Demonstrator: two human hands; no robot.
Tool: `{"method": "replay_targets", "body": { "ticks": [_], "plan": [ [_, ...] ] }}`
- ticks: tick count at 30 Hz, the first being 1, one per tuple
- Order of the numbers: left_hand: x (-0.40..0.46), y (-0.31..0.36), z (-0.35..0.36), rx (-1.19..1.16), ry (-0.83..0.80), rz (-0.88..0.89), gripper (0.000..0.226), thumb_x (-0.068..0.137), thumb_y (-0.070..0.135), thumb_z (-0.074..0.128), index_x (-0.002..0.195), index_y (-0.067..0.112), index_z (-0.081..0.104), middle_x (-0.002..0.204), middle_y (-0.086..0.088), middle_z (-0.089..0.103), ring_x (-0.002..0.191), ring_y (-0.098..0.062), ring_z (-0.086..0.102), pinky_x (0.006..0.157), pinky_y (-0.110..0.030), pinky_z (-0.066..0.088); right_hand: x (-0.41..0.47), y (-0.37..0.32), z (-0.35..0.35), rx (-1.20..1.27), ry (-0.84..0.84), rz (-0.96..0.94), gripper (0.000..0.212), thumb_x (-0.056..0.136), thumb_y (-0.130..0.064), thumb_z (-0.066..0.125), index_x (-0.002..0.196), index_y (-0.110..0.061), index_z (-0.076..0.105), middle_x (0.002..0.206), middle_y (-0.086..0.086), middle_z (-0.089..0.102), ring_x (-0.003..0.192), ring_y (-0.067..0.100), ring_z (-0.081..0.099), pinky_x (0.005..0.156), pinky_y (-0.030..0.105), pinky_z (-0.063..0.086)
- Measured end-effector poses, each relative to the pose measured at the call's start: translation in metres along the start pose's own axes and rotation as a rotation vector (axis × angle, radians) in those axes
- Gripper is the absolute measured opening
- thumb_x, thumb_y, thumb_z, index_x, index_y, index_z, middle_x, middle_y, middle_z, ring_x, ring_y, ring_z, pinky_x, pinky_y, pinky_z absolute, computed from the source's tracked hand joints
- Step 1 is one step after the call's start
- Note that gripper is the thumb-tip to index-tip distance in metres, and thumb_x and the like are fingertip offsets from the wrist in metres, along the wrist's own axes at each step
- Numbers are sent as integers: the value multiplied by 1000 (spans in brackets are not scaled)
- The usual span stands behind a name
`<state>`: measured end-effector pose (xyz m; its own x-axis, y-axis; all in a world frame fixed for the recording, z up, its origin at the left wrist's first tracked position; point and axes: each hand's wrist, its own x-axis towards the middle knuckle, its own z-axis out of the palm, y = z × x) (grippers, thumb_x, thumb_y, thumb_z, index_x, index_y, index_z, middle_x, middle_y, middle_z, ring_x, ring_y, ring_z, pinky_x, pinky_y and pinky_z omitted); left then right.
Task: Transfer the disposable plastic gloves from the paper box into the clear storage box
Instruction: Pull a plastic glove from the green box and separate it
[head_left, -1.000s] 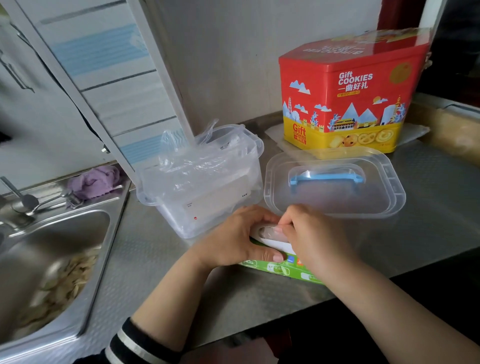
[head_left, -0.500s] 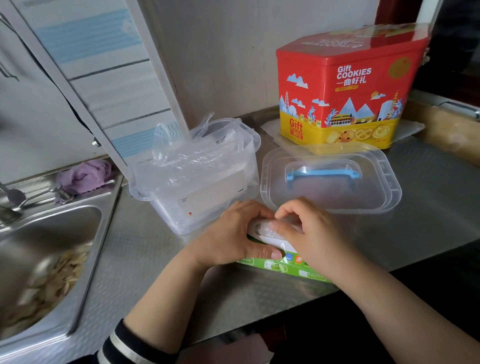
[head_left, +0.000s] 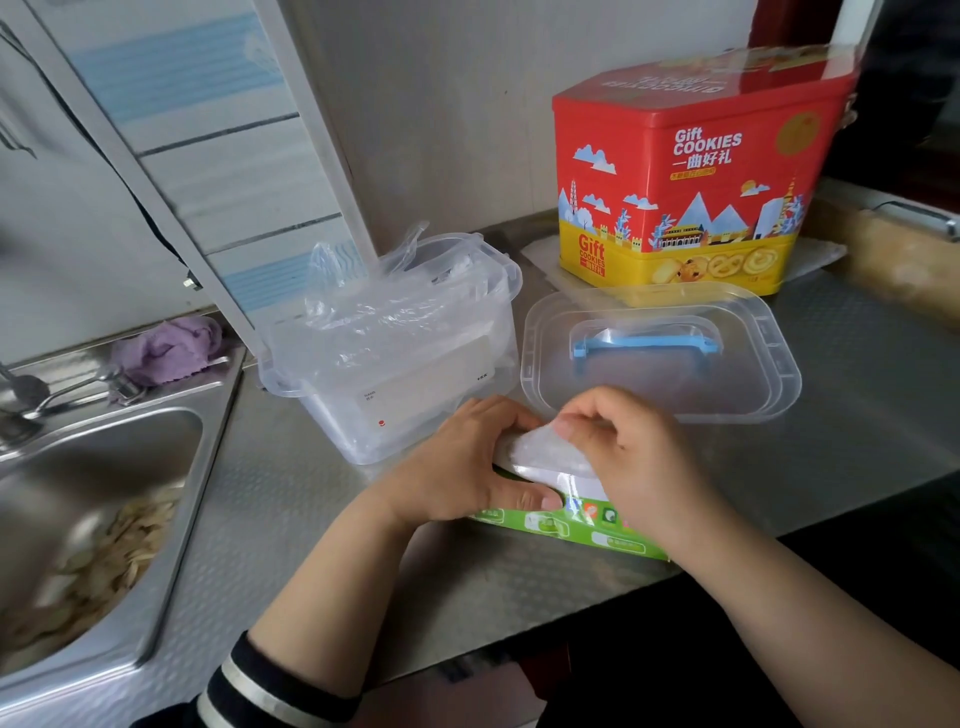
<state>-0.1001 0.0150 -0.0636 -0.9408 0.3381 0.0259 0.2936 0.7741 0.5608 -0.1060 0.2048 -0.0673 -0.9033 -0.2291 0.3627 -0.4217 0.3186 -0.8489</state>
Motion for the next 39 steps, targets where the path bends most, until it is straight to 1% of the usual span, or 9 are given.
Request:
{"method": "replay_targets", "body": {
  "ticks": [3, 6, 8, 11, 18, 21, 26, 33, 39],
  "plan": [
    [1, -1, -3, -89, -18, -42, 79, 58, 66, 77, 123, 28, 56, 118, 11, 58, 115, -8, 51, 101, -34, 42, 5, -2, -6, 327, 87, 116, 21, 91, -11, 63, 74, -23, 62, 53, -18, 56, 49, -2, 46, 54, 13, 38],
    [-2, 2, -5, -194, -20, -11, 79, 65, 49, 85, 133, 25, 51, 129, 9, 60, 124, -10, 53, 107, -38, 41, 10, -3, -10, 639, 175, 206, 22, 78, -39, 76, 78, -18, 70, 63, -2, 58, 60, 12, 50, 63, 29, 45],
    [-3, 3, -4, -191, -35, -28, 65, 68, 36, 87, 125, 24, 57, 123, 12, 62, 119, 0, 54, 103, -24, 42, 13, -5, -10, 887, 210, 236, 46, 55, -53, 86, 83, -18, 74, 82, 13, 63, 81, 25, 58, 84, 41, 49],
    [-2, 10, -4, -37, -66, -50, 50, 68, 35, 87, 103, 41, 52, 101, 20, 58, 98, 14, 52, 85, -6, 36, 20, -19, -15, 1057, 272, 192, 41, 53, -41, 84, 83, -14, 75, 95, 10, 70, 100, 26, 64, 104, 46, 45],
    [-7, 6, -3, -102, -15, 3, 80, 60, 71, 70, 128, 32, 54, 130, 15, 55, 124, -6, 48, 110, -42, 35, 36, -50, -38, 788, 348, -90, 11, 74, -37, 72, 81, -29, 76, 86, -12, 73, 93, 5, 65, 90, 25, 49],
    [-16, 18, -21, -475, 193, 17, 91, 69, 84, 55, 127, 15, 58, 125, 0, 65, 119, -17, 59, 103, -40, 45, 36, -50, -41, 644, 325, -182, 7, 78, -30, 68, 80, -31, 75, 82, -18, 72, 86, -1, 64, 83, 16, 47],
    [-11, 59, -57, -714, 480, 79, 87, 70, 91, 33, 109, 22, 71, 115, -3, 70, 116, -19, 62, 102, -33, 45, 30, -47, -38, 357, 314, -300, 8, 83, -19, 68, 91, -21, 69, 85, -19, 71, 86, -1, 66, 81, 14, 48],
    [16, 103, -82, -449, 548, 80, 14, 95, 23, 59, 85, 19, 67, 64, 6, 65, 47, -8, 54, 45, -20, 43, 29, -34, -29, -18, 396, -483, 20, 87, -24, 66, 97, -7, 71, 100, 0, 68, 99, 20, 64, 91, 32, 49],
    [33, 92, -111, -318, 709, 243, 13, 95, 8, 59, 93, 20, 65, 85, 5, 66, 55, 8, 54, 45, -9, 39, 17, -30, -27, -113, 423, -420, 49, 87, -33, 63, 129, -10, 54, 125, -2, 52, 121, 8, 44, 104, 11, 31]
  ]
}}
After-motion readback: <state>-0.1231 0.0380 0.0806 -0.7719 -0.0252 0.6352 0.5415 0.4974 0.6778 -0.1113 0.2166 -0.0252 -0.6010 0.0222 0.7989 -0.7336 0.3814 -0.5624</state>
